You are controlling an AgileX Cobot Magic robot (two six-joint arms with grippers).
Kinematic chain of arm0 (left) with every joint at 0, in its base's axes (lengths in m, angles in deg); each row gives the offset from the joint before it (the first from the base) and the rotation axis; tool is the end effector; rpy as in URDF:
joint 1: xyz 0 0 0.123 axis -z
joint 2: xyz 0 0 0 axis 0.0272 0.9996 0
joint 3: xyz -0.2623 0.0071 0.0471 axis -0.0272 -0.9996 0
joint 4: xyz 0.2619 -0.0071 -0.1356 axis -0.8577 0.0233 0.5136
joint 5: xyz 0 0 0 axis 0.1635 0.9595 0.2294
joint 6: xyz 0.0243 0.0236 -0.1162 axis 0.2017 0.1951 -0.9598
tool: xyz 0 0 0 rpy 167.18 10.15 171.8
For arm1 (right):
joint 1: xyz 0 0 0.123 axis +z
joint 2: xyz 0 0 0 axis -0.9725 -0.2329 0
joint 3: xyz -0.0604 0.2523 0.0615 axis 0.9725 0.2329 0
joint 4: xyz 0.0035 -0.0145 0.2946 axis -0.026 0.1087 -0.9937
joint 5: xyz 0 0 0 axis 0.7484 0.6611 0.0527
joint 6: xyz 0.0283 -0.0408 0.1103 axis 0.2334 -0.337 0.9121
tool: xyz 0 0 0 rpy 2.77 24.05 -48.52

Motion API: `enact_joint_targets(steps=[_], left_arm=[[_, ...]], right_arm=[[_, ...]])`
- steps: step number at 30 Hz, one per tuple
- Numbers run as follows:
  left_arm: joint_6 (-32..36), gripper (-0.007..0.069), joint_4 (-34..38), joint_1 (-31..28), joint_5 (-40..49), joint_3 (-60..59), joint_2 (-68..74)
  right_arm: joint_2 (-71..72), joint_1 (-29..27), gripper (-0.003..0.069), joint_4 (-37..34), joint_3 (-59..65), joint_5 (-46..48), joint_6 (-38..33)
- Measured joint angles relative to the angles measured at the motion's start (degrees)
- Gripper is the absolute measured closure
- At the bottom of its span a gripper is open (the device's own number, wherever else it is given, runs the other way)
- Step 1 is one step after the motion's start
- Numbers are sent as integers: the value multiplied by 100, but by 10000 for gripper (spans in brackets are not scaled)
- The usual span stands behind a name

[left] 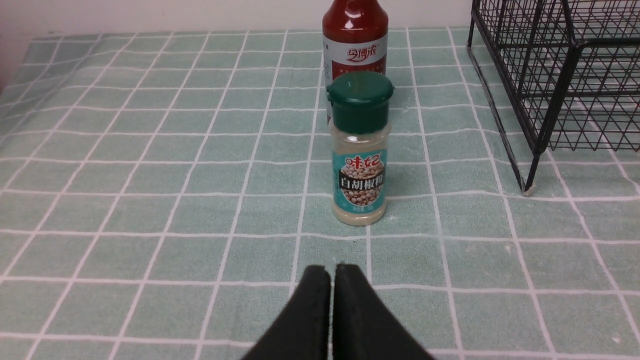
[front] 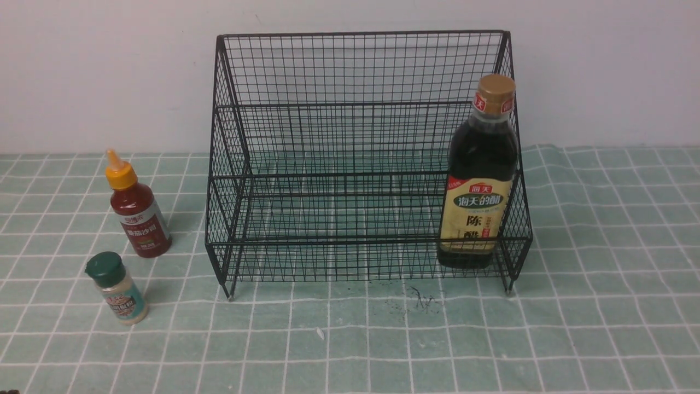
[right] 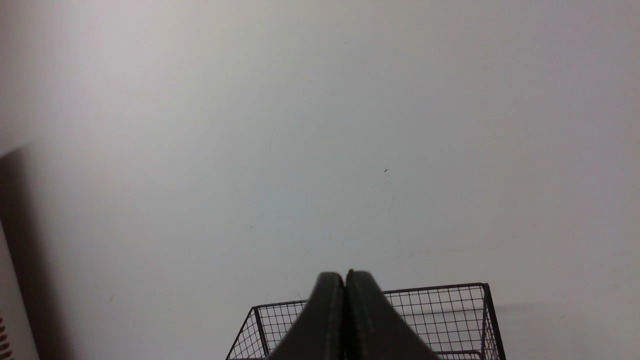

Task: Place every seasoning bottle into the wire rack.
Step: Use the left arm to grab the condiment bottle closest to it

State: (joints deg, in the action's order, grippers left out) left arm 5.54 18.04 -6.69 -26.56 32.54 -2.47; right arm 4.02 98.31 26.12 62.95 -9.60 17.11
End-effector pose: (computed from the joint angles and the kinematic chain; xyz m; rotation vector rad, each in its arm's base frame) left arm 0.1429 0.0108 0.1607 -0.0817 1.8817 0.0394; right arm 0.1049 0.0427 0.3385 -0.0493 1.3157 0.5951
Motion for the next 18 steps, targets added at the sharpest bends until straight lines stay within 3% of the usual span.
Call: enact_joint_targets(steps=[4,12,16,18], left_arm=[[0,631,0,0,0,0,0],[0,631,0,0,0,0,0],[0,631,0,0,0,0,0],[0,631,0,0,0,0,0]], right_arm=[[0,0,671,-25,74,-70,-70],[0,0,671,-823,102,-4,-1590],[51,-59,672,-801,178,597,-1818],[145,-462,672,-673,397,944,-1910]])
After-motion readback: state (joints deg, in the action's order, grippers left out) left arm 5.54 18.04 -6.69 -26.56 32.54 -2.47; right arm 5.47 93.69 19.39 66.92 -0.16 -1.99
